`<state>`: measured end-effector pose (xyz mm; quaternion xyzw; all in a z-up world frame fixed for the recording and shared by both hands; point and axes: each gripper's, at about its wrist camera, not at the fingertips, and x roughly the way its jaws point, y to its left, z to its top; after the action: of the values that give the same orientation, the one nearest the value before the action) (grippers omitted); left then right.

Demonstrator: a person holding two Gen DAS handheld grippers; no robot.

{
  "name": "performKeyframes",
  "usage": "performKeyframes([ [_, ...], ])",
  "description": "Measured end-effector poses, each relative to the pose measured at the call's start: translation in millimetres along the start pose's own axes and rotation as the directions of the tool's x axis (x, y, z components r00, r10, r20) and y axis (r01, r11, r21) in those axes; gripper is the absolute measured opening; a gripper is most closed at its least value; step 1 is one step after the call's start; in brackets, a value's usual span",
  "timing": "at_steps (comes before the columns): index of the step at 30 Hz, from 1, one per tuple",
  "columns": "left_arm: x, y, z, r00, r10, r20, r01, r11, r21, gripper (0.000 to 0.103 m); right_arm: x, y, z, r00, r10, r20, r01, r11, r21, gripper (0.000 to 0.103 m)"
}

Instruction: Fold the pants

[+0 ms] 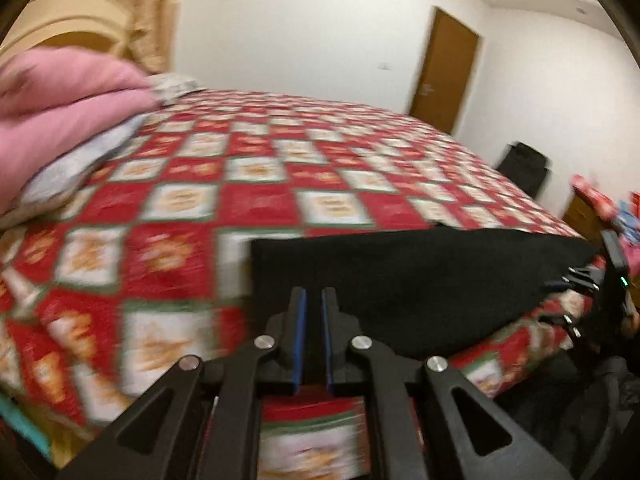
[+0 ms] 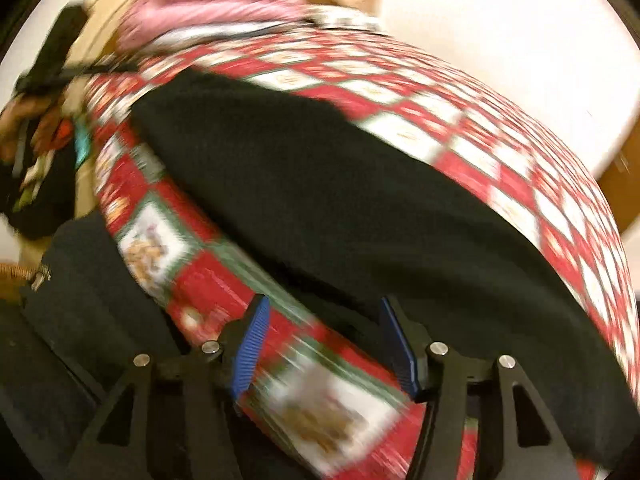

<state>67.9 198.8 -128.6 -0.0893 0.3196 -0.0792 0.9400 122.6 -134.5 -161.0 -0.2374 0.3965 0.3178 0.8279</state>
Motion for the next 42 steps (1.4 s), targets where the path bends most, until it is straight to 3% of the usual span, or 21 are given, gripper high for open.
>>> performKeyframes([
  [2, 15.0, -32.9, 3.6, 0.996, -0.086, -0.037, 0.088, 0.995, 0.053, 0.009, -20.6, -38.3, -16.8, 1.000, -0.025, 0.013, 0.023, 0.989, 0.143, 0.058],
  [5, 40.0, -89.5, 2.5, 0.982, -0.157, -0.109, 0.175, 0.968, 0.181, 0.010, -55.5, -95.1, -46.6, 0.993, -0.114, 0.031, 0.097, 0.937, 0.335, 0.058],
  [7, 57.7, -121.0, 2.4, 0.967, -0.204, -0.150, 0.235, 0.944, 0.233, 0.011, -81.7, -137.3, -70.9, 0.983, -0.178, 0.035, 0.140, 0.865, 0.483, 0.058],
  [10, 77.3, -164.5, -0.2, 0.938, -0.273, -0.214, 0.326, 0.902, 0.282, 0.011, -123.9, -198.9, -118.9, 0.966, -0.256, 0.020, 0.171, 0.698, 0.695, 0.058],
  [12, 87.3, -189.6, 0.0, 0.919, -0.307, -0.247, 0.376, 0.873, 0.312, 0.011, -144.1, -221.4, -142.0, 0.951, -0.308, 0.007, 0.194, 0.617, 0.762, 0.058],
  [14, 96.2, -215.6, -1.4, 0.900, -0.331, -0.282, 0.417, 0.840, 0.346, 0.011, -158.1, -238.0, -161.4, 0.942, -0.335, -0.007, 0.202, 0.552, 0.809, 0.058],
  [16, 107.4, -237.0, -3.6, 0.884, -0.340, -0.322, 0.448, 0.813, 0.372, 0.011, -163.2, -243.7, -171.3, 0.945, -0.327, 0.006, 0.177, 0.525, 0.832, 0.058],
  [18, 113.5, -252.0, -6.5, 0.876, -0.338, -0.344, 0.460, 0.802, 0.381, 0.011, -156.8, -238.1, -168.7, 0.959, -0.282, 0.036, 0.133, 0.556, 0.820, 0.058],
  [21, 123.8, -272.6, -7.6, 0.884, -0.304, -0.356, 0.442, 0.793, 0.419, 0.011, -135.2, -215.4, -145.9, 0.962, -0.274, 0.015, 0.182, 0.676, 0.714, 0.058],
  [24, 130.0, -288.1, -9.5, 0.885, -0.284, -0.368, 0.437, 0.777, 0.453, 0.011, -108.8, -182.1, -116.3, 0.944, -0.329, -0.030, 0.298, 0.809, 0.507, 0.056],
  [26, 135.2, -297.8, -11.4, 0.891, -0.252, -0.377, 0.423, 0.764, 0.487, 0.011, -97.9, -166.8, -102.5, 0.916, -0.397, -0.048, 0.386, 0.846, 0.367, 0.051],
  [31, 149.2, -316.1, -18.1, 0.876, -0.240, -0.419, 0.446, 0.735, 0.511, 0.012, -81.3, -163.3, -97.5, 0.885, -0.458, -0.086, 0.466, 0.868, 0.174, 0.050],
  [33, 154.2, -318.3, -20.6, 0.868, -0.243, -0.433, 0.457, 0.733, 0.504, 0.012, -77.5, -163.8, -102.0, 0.885, -0.454, -0.104, 0.464, 0.877, 0.122, 0.050],
  [42, 164.3, -322.9, -17.6, 0.858, -0.247, -0.450, 0.463, 0.751, 0.470, 0.013, -63.2, -175.4, -113.1, 0.839, -0.531, -0.119, 0.540, 0.839, 0.068, 0.050],
])
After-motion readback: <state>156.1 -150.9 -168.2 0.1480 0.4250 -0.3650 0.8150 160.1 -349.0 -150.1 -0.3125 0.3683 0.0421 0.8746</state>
